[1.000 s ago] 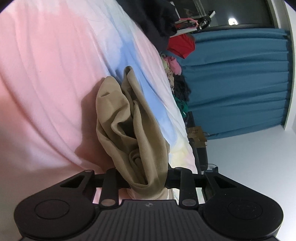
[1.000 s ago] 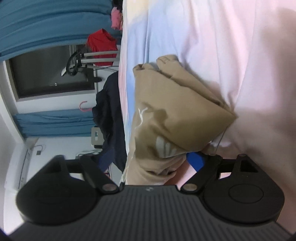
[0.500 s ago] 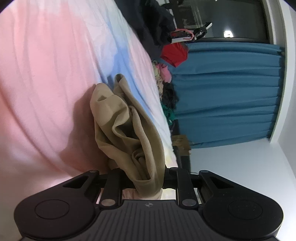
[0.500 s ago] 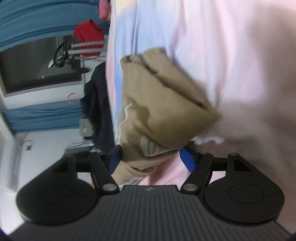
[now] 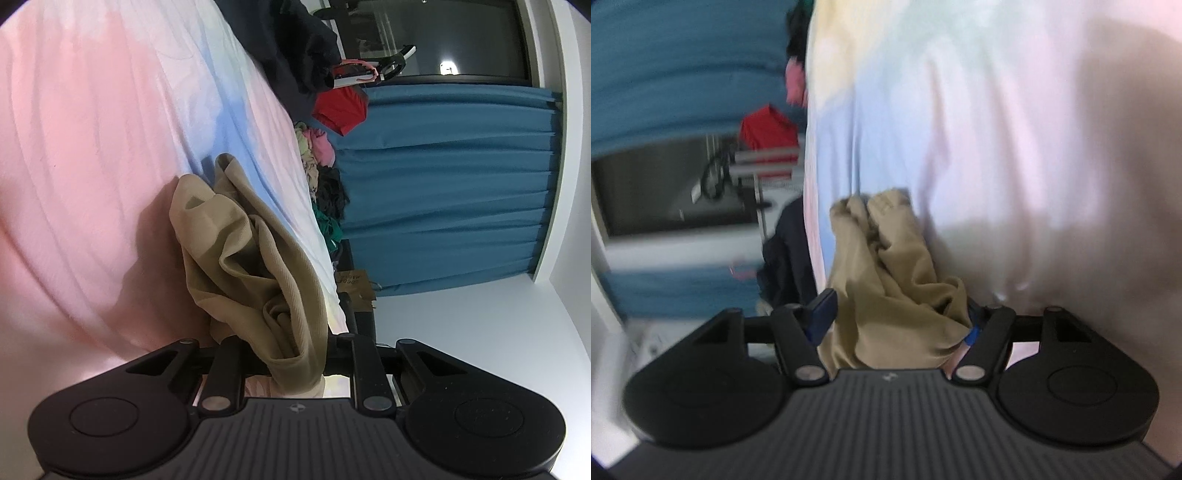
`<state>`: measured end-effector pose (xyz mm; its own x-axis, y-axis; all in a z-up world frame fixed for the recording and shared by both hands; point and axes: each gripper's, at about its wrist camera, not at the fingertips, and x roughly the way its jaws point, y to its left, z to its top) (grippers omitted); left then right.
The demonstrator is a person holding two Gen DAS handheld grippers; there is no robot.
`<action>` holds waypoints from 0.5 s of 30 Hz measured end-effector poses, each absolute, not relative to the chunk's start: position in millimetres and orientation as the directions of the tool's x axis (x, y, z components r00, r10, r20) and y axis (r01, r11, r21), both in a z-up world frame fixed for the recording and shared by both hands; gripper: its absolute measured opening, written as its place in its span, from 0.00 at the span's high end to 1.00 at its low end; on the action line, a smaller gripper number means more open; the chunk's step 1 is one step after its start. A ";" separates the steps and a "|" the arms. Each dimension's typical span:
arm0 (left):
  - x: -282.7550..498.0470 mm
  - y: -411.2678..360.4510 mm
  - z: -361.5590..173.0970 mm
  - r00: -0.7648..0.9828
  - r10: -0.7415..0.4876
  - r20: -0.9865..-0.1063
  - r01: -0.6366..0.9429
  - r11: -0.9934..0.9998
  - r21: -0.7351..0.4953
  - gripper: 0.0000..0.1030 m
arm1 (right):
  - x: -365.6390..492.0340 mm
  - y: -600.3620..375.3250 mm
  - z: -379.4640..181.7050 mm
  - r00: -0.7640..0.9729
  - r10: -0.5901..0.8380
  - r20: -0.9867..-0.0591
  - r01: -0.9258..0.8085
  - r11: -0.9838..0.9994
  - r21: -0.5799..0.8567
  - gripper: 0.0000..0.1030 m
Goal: Fold clothes
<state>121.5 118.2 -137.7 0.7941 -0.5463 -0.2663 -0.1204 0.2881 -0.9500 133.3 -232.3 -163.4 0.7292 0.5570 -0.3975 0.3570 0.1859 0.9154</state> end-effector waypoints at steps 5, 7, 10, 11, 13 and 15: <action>113.2 124.0 -128.0 0.789 -0.541 -0.290 -0.119 0.329 -0.937 0.80 | 132.3 -222.8 -149.2 0.702 0.559 -0.441 0.308 0.320 0.896 0.71; 107.3 123.9 -119.8 0.779 -0.549 -0.303 -0.116 0.349 -0.930 0.80 | 127.0 -225.8 -140.0 0.715 0.544 -0.440 0.294 0.337 0.894 0.73; 95.4 123.6 -98.9 0.761 -0.574 -0.303 -0.109 0.348 -0.931 0.80 | 114.9 -230.7 -116.2 0.734 0.523 -0.433 0.270 0.360 0.893 0.75; 91.7 123.0 -89.8 0.754 -0.584 -0.301 -0.103 0.348 -0.932 0.80 | 109.1 -233.8 -107.0 0.745 0.517 -0.422 0.259 0.359 0.897 0.75; 86.8 117.6 -69.6 0.738 -0.605 -0.299 -0.089 0.352 -0.932 0.80 | 94.7 -242.4 -86.9 0.772 0.504 -0.387 0.231 0.344 0.910 0.75; 84.1 109.7 -49.6 0.720 -0.626 -0.301 -0.082 0.355 -0.931 0.80 | 82.8 -251.2 -67.5 0.797 0.489 -0.355 0.209 0.329 0.921 0.75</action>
